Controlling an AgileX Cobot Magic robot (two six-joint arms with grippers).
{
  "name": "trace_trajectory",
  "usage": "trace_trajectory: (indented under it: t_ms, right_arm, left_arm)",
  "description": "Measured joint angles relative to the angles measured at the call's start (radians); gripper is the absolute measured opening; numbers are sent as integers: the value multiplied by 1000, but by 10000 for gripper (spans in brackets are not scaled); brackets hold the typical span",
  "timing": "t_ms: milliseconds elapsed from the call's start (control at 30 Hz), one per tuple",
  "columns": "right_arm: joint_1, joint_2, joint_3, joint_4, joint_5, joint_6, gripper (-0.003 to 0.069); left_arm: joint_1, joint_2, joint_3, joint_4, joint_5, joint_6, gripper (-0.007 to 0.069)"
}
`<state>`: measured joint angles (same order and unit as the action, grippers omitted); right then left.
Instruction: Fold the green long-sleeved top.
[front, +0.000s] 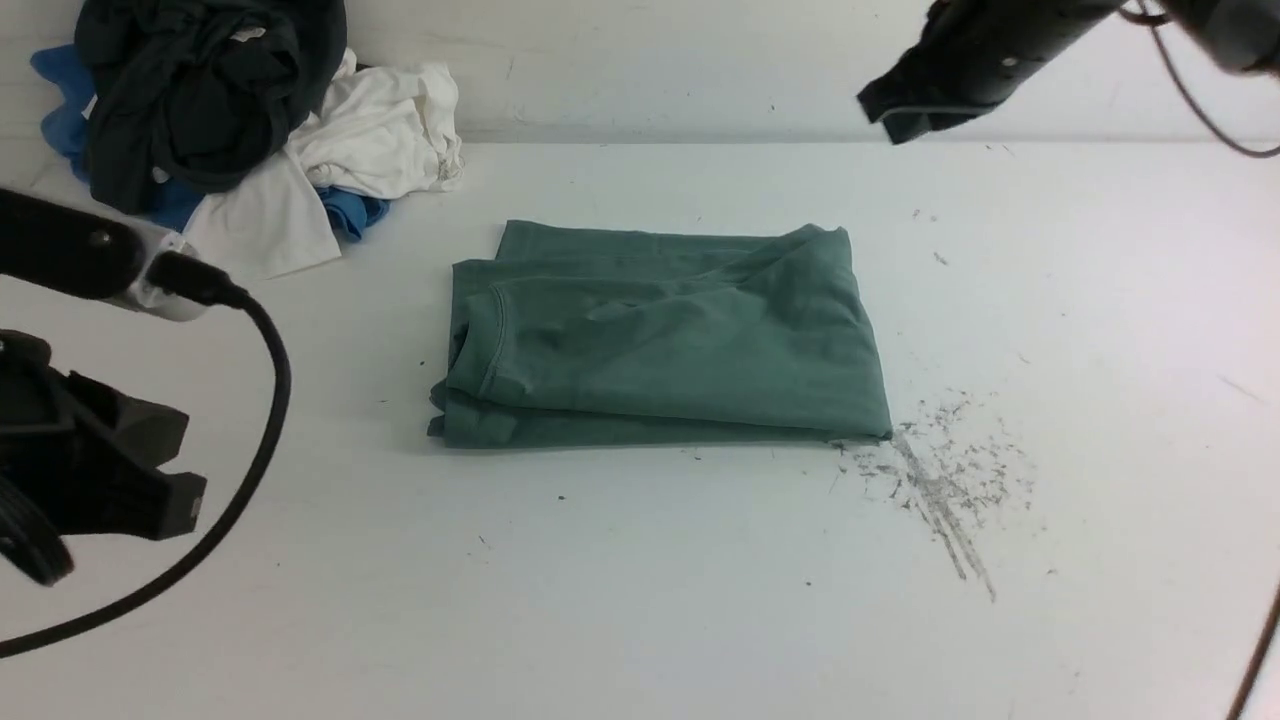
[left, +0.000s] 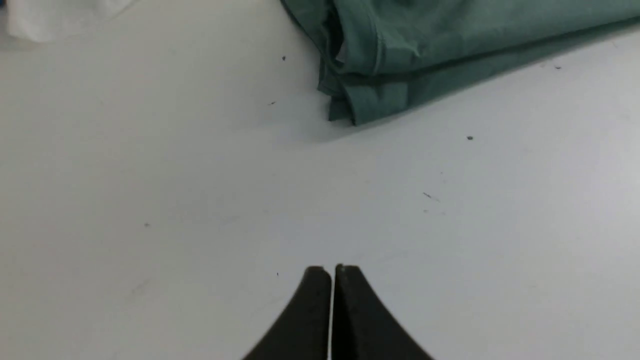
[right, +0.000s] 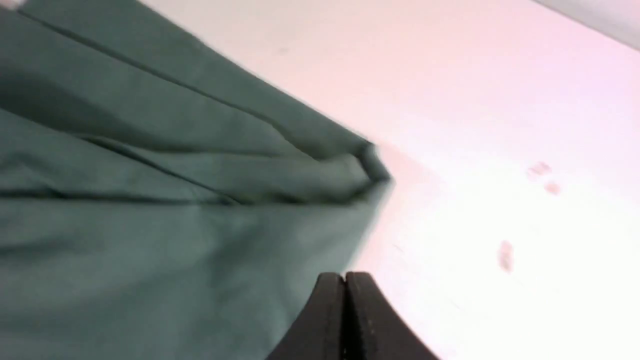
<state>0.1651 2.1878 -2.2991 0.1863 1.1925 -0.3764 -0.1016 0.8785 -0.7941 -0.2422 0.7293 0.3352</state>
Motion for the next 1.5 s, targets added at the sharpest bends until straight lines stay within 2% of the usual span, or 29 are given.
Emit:
trace_trajectory:
  t_ms: [167, 433, 567, 600, 633, 767, 833, 867, 900, 1000, 1133, 1500]
  right_arm:
    - [-74, -254, 182, -14, -35, 3, -13]
    - [-119, -745, 531, -9, -263, -2, -13]
    - [-119, -994, 799, 41, -445, -52, -13]
    - [-119, -1009, 799, 44, -445, -52, -13]
    - [-119, -1154, 970, 59, -565, -88, -13]
    - [-119, -1414, 1254, 71, -759, -136, -13]
    - [-119, -1634, 1507, 70, -932, -163, -13]
    - [-119, -1664, 1526, 70, -942, -165, -13]
    - [-119, -1776, 1664, 73, -1006, -169, -13]
    - [-119, -1937, 1856, 81, -1037, -168, -13]
    - [-120, -2067, 1997, 94, -1065, -141, -13]
    - [-100, -2156, 2112, 134, -1077, -105, -13]
  left_arm:
    - [0, -173, 34, -4, -28, 31, -7]
    - [0, -459, 287, -17, -339, 52, -7]
    - [0, -528, 357, -20, -452, 56, -7]
    - [0, -530, 357, -20, -457, 56, -7]
    - [0, -541, 375, -23, -493, 58, -7]
    - [0, -540, 386, -33, -523, 58, -7]
    - [0, -540, 385, -36, -528, 58, -7]
    - [0, -540, 385, -36, -528, 58, -7]
    - [0, -540, 385, -38, -530, 58, -7]
    - [-9, -540, 385, -45, -533, 57, -7]
    - [-51, -540, 385, -53, -535, 57, -7]
    - [-60, -540, 385, -57, -535, 58, -7]
